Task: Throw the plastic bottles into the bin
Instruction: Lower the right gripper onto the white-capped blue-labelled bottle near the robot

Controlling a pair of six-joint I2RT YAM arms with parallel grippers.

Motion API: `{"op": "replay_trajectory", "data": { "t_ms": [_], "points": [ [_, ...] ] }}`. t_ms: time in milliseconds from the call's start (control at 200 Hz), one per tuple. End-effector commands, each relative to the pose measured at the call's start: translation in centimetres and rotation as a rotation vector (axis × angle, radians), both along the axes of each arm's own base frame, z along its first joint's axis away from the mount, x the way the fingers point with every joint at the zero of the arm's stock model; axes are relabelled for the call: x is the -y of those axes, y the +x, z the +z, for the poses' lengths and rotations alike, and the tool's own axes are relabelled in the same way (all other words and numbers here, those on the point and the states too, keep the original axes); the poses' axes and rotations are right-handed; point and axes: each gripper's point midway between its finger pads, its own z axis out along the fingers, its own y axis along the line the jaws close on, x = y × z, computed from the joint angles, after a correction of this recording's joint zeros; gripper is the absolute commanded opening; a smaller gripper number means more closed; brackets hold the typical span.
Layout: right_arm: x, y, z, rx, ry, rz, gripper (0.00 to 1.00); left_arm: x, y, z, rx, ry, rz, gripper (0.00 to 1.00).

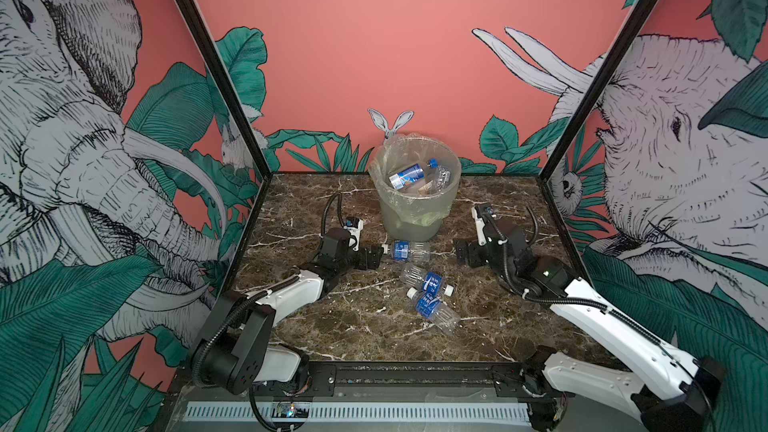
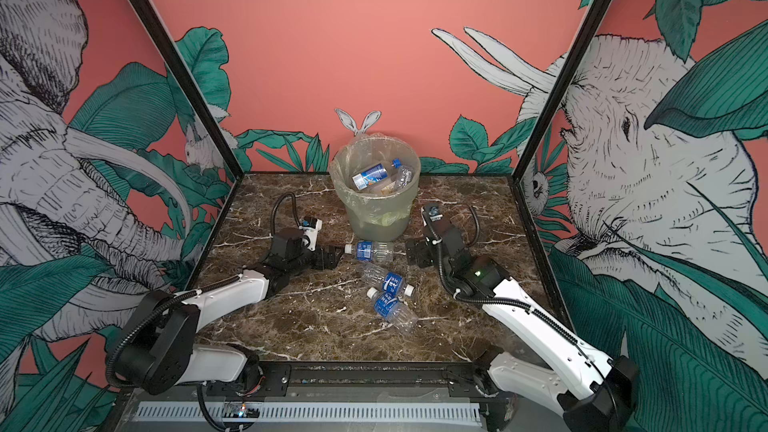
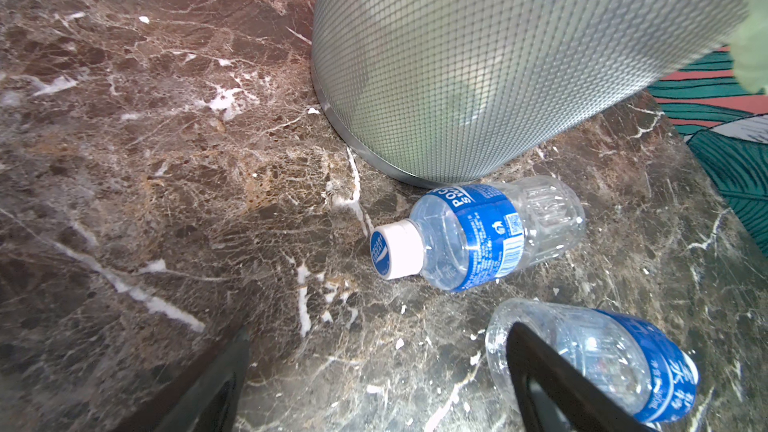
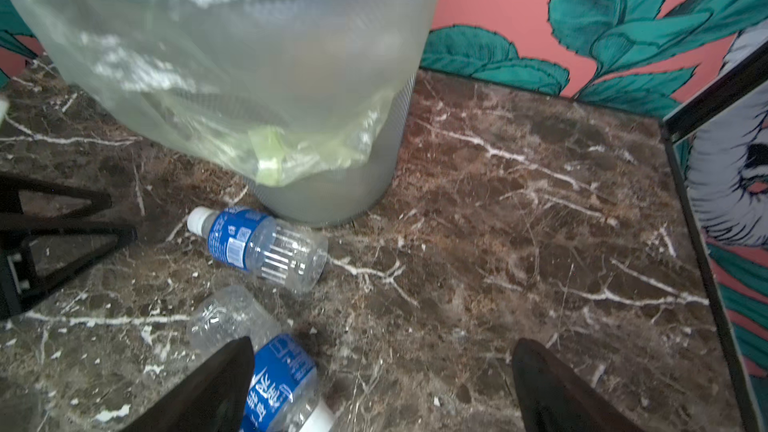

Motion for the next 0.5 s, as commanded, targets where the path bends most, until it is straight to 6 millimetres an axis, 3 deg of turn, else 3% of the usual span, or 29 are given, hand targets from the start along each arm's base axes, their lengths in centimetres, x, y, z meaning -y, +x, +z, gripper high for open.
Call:
{"op": "replay_trajectory", "data": {
  "t_ms": [0, 235, 495],
  "points": [
    [-0.2, -1.2, -1.2, -0.028, 0.081, 0.01, 0.99, -0.3, -0.4, 0.4, 0.007, -0.012, 0.003, 0.96],
    [0.5, -4.2, -4.6, -0.106, 0.107, 0.05, 0.96, -0.2, -0.4, 0.6, 0.015, -0.016, 0.0, 0.96],
    [-1.5, -6.9, -8.0, -0.162, 0.023, 0.132, 0.94, 0.1, -0.3, 0.3, 0.004, -0.027, -0.008, 0.96]
  ]
}}
